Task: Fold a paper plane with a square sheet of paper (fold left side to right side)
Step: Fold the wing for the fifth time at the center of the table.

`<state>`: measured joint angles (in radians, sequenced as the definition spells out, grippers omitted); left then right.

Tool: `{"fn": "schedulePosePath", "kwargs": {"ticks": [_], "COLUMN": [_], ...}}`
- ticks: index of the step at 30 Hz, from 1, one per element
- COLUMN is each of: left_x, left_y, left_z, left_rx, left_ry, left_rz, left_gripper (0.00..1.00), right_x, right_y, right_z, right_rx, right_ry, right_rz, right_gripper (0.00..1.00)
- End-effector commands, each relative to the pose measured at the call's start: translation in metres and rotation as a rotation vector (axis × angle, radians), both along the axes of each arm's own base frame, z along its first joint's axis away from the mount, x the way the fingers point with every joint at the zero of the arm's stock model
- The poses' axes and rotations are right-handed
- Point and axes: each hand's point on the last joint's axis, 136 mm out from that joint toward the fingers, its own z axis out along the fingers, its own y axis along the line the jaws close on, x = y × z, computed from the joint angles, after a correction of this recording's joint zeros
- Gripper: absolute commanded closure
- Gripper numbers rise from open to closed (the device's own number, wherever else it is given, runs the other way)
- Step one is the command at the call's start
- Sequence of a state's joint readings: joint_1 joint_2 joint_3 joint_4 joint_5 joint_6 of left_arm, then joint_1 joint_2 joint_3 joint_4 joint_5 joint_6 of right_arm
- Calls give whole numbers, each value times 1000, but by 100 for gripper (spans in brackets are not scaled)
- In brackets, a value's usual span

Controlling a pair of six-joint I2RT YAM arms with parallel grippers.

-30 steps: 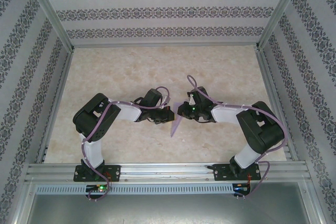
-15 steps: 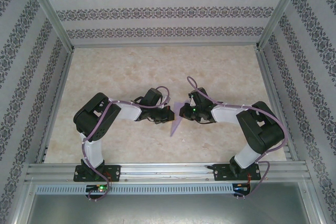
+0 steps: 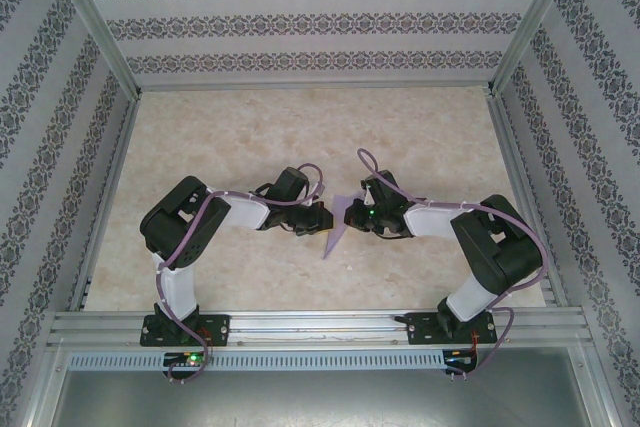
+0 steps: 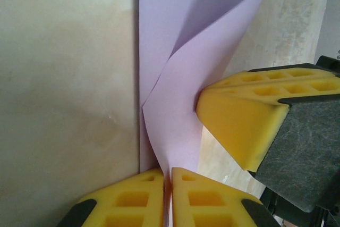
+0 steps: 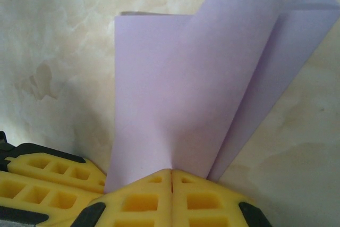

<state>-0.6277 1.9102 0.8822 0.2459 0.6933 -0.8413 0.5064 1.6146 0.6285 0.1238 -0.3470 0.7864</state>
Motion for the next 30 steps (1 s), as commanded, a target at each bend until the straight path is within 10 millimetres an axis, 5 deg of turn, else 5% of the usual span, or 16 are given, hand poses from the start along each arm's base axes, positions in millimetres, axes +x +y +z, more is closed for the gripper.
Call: {"fn": "schedulePosePath", "kwargs": {"ticks": [1,13,18,24,30], "left_x": [4,10,0,-21,-30], "left_y": [14,40,34,2,-18], "left_z": [-40,43,71,76,55], "left_rx": [132,150,97,-15,-39], "left_ry": [-36,-192,-203,-129,-52], "left_rz": [46,64,16,-88,-142], "left_gripper": [89,82,88,91,93], "right_x": [-17,-27,-28,-27,-29], "right_y": [-21,-32,-33,-32,-32], "right_z": [-24,-39,-40,-40,-42], "right_rx": [-75,-98,-104,-102,-104], "right_ry": [72,107,105,105,113], "right_rz": [-29,-31,-30,-27,-24], "right_gripper": [99,100,100,100,100]}}
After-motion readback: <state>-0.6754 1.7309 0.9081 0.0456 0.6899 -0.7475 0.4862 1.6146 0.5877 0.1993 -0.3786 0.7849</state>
